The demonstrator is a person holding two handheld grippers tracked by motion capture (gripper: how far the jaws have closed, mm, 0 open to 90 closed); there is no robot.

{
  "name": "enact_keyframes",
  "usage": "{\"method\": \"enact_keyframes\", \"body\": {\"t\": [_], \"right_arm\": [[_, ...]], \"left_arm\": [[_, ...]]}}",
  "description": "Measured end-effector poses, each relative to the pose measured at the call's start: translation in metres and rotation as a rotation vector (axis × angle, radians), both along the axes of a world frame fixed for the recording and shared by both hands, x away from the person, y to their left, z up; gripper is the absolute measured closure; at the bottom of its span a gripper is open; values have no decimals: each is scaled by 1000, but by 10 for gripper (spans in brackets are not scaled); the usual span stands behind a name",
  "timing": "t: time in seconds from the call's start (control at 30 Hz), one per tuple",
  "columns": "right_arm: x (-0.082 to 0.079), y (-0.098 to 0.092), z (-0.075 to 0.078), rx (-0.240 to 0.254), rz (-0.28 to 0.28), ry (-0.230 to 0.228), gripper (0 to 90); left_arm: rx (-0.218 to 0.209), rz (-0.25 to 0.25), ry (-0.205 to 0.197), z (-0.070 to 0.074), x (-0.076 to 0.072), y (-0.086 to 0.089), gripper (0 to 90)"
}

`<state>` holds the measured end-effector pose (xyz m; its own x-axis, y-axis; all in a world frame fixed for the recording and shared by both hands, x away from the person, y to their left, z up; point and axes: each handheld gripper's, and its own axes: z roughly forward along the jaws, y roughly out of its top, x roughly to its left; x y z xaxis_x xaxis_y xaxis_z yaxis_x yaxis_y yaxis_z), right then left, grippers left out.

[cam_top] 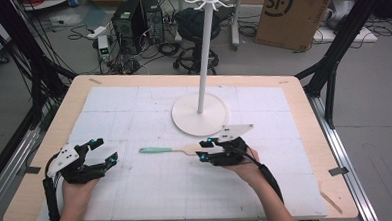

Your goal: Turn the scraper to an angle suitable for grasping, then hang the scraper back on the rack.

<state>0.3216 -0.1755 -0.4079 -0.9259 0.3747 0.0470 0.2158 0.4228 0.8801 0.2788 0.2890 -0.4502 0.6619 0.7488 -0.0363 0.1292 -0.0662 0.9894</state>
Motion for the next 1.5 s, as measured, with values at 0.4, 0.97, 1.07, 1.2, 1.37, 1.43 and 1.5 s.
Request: {"method": "enact_keyframes", "body": {"t": [0.4, 0.97, 1.07, 1.2, 1.37, 1.43, 1.5], "right_arm": [[-17, -75, -16, 155, -166, 10, 279], [2, -68, -8, 144, -186, -42, 188], [11, -56, -4, 122, -154, -50, 179], [22, -35, -3, 90, -113, -43, 170], [32, -8, -6, 43, -63, -24, 166], [36, 3, -7, 29, -46, -22, 166], [38, 14, -10, 17, -28, -20, 167]], "left_arm": [[6, -4, -7, 0, -1, -1, 215], [9, -5, -9, 0, -1, -1, 210], [15, -8, -13, 0, -1, -2, 208], [13, -5, -19, 0, -2, -2, 205], [15, -5, -19, 0, -2, -2, 203], [16, -5, -19, 0, -2, -1, 203], [11, -3, -16, 0, -2, -1, 202]]}}
